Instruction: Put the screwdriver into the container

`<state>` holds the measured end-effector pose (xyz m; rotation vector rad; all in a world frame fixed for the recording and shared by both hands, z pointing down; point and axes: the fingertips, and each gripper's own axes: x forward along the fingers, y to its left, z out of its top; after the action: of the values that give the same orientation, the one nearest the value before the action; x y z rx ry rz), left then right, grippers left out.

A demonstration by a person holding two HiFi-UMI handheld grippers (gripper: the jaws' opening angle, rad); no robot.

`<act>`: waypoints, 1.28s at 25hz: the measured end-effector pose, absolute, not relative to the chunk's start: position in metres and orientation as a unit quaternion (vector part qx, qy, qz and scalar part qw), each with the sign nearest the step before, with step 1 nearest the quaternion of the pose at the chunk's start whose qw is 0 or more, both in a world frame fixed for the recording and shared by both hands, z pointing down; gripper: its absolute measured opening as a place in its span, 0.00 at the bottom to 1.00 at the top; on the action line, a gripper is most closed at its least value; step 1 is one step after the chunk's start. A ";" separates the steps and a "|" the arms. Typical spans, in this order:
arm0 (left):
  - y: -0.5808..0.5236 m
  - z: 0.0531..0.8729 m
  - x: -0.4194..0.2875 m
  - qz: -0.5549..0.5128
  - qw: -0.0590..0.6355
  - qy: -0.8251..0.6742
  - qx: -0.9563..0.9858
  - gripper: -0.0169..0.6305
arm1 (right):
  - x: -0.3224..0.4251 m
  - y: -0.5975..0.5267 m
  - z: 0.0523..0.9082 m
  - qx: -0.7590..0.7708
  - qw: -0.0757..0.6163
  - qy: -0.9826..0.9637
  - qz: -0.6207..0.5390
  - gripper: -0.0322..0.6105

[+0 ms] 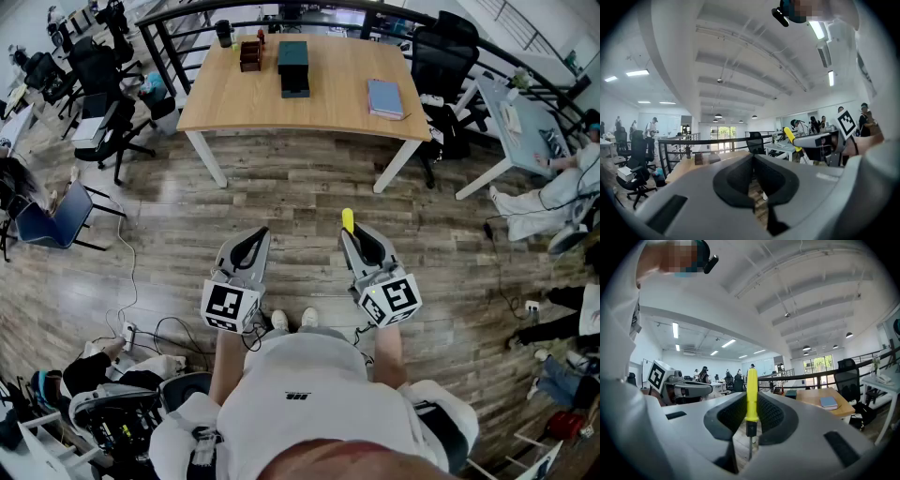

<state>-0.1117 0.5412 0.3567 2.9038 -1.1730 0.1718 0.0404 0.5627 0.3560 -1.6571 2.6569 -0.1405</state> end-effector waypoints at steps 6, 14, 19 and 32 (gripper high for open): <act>0.551 0.361 -0.096 0.055 0.006 -0.385 0.921 0.05 | 0.051 0.566 0.360 -0.510 0.003 0.859 -0.044 0.14; 0.539 0.363 -0.075 0.055 0.004 -0.399 0.915 0.05 | 0.067 0.547 0.369 -0.497 -0.002 0.867 -0.048 0.14; 0.517 0.366 -0.064 0.052 0.000 -0.403 0.914 0.05 | 0.077 0.524 0.373 -0.495 -0.010 0.868 -0.043 0.14; 0.407 0.371 -0.063 0.056 0.002 -0.396 0.917 0.05 | 0.071 0.418 0.375 -0.497 -0.025 0.867 -0.039 0.14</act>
<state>-0.0629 0.4073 0.3712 2.8753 -1.2417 0.1755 0.0709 0.4182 0.3750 -1.5860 2.7673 -0.1231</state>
